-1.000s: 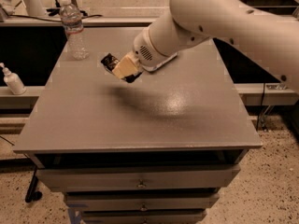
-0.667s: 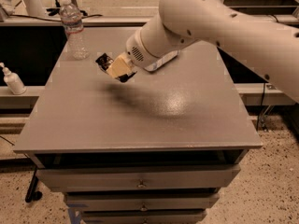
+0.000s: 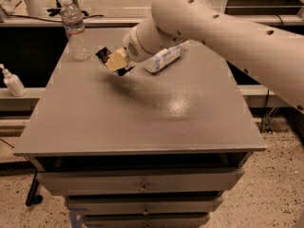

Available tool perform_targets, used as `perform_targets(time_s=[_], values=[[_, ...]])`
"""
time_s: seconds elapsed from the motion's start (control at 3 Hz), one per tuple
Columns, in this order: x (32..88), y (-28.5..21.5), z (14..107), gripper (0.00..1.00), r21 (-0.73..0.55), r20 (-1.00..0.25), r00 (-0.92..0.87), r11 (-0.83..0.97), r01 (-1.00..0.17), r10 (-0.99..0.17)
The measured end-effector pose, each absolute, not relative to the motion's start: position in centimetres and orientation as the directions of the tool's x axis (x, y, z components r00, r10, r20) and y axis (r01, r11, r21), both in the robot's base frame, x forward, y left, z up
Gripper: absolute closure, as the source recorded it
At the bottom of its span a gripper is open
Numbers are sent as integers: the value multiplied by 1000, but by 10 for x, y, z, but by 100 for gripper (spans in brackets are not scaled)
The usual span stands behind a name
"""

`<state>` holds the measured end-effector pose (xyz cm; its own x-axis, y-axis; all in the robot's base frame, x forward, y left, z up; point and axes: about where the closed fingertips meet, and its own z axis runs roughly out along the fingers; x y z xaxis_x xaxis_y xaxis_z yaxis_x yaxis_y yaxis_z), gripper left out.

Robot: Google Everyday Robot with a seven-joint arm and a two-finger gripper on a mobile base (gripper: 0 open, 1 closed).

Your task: Move blue plastic bottle near water bottle

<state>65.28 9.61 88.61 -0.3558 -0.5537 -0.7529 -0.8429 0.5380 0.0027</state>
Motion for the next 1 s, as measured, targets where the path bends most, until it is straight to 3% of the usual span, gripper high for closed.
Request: perform_targets(time_s=[1.0], values=[[673,138,878,100,19,-772,-327,494,-869,-545]])
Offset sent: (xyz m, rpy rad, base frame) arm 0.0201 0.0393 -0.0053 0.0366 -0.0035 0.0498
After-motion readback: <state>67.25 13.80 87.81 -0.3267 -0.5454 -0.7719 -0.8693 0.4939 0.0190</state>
